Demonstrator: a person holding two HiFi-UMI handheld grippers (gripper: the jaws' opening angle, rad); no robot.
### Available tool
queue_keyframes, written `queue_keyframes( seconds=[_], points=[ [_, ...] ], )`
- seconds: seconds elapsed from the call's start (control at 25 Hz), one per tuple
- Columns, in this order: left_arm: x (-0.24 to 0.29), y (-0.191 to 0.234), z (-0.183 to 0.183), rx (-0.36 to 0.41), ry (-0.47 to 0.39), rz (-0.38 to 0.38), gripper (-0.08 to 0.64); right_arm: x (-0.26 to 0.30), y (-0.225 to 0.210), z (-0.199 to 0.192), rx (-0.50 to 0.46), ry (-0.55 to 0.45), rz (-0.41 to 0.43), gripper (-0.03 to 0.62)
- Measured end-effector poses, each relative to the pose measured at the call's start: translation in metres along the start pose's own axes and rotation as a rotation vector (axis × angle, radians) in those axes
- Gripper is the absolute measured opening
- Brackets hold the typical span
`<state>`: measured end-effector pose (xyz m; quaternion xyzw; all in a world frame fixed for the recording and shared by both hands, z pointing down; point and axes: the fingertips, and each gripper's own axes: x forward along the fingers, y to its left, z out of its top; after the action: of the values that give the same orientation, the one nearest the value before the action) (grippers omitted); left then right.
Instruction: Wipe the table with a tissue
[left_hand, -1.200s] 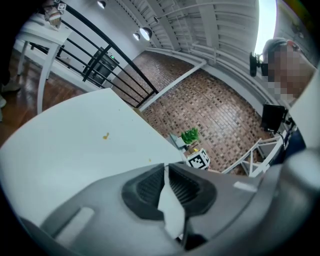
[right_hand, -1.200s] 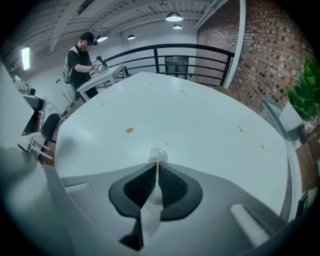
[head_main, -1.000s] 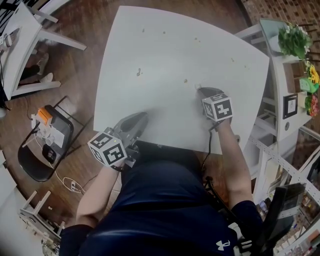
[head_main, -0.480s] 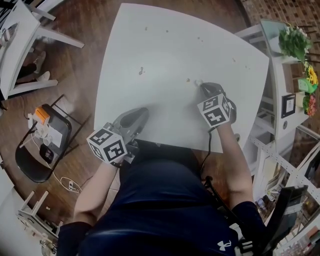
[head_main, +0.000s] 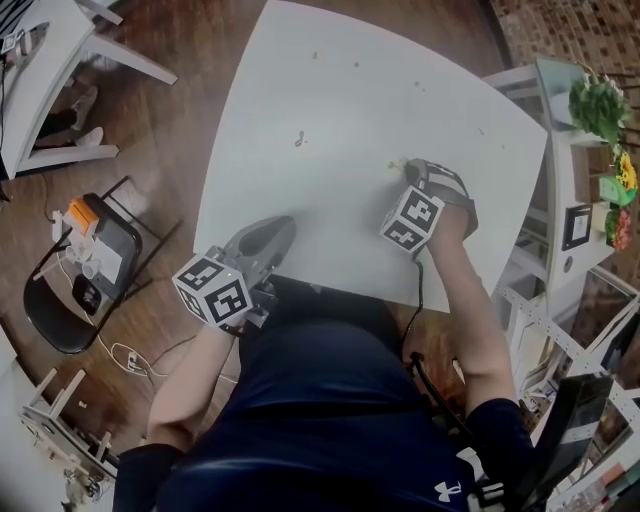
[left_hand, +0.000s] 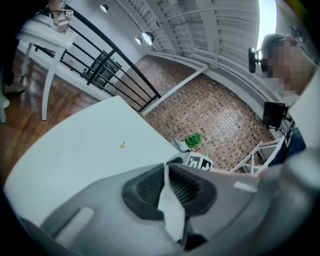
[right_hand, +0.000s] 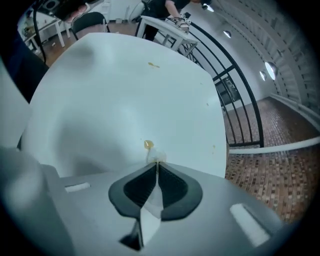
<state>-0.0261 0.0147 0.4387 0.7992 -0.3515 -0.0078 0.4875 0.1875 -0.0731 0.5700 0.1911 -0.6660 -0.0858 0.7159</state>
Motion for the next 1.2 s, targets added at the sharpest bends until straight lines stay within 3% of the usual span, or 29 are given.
queue_keyframes(
  seconds=[0.56,0.84,1.2],
  points=[
    [-0.005,0.006,0.002,-0.024,-0.016,-0.021,0.026,-0.004,0.022,0.019,-0.189,0.019,0.013,0.020],
    [-0.009,0.010,0.000,-0.038,-0.023,-0.022,0.026,0.004,0.014,-0.002,-0.149,0.075,0.016,0.020],
    [-0.024,0.025,0.000,-0.059,-0.043,0.007,0.026,0.006,0.009,0.032,-0.159,0.023,-0.011,0.020]
  ],
)
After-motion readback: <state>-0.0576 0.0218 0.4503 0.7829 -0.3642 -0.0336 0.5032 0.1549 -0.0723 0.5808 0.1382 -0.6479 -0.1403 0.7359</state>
